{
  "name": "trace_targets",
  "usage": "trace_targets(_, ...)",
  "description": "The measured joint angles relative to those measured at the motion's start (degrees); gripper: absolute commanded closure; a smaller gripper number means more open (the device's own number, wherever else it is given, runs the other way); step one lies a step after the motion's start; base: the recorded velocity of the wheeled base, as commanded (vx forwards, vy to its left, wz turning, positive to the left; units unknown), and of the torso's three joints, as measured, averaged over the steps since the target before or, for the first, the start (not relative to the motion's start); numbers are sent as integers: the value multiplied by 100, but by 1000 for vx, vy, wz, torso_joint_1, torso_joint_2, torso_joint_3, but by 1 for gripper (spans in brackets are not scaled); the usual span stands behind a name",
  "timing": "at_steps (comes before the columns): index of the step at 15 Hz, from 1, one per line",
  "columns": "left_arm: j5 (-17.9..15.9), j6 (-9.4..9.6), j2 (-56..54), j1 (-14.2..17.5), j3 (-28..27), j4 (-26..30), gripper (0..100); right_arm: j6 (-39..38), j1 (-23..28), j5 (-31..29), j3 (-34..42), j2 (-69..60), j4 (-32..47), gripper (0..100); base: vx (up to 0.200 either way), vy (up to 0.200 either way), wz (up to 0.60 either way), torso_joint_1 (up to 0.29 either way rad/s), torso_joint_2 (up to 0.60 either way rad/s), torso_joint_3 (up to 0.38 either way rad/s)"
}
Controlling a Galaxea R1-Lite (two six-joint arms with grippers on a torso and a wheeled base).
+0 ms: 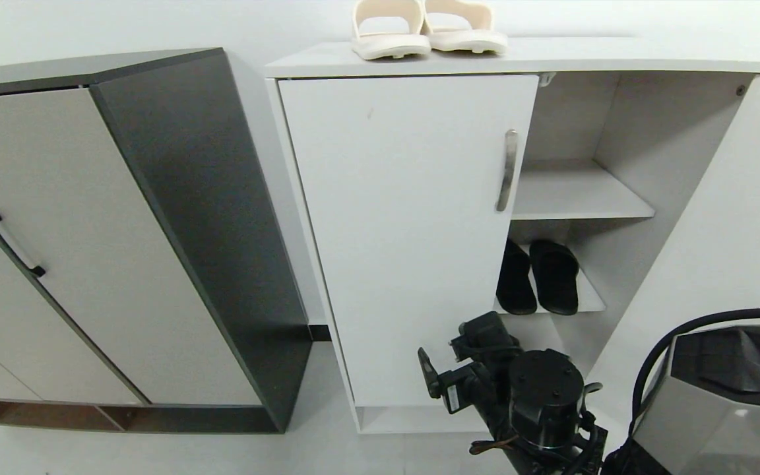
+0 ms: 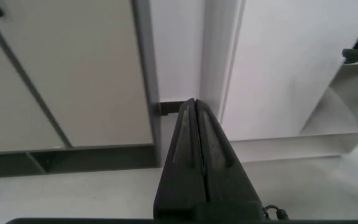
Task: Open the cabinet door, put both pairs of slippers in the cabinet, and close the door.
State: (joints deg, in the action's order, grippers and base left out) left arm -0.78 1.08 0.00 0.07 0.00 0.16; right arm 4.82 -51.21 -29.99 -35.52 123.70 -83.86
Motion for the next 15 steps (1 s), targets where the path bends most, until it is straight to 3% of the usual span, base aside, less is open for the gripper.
trace_targets(15, 0, -2, 0, -5, 0, 2, 100, 20, -2, 141, -5, 117, -239, 0, 0, 0, 0, 0, 0, 0)
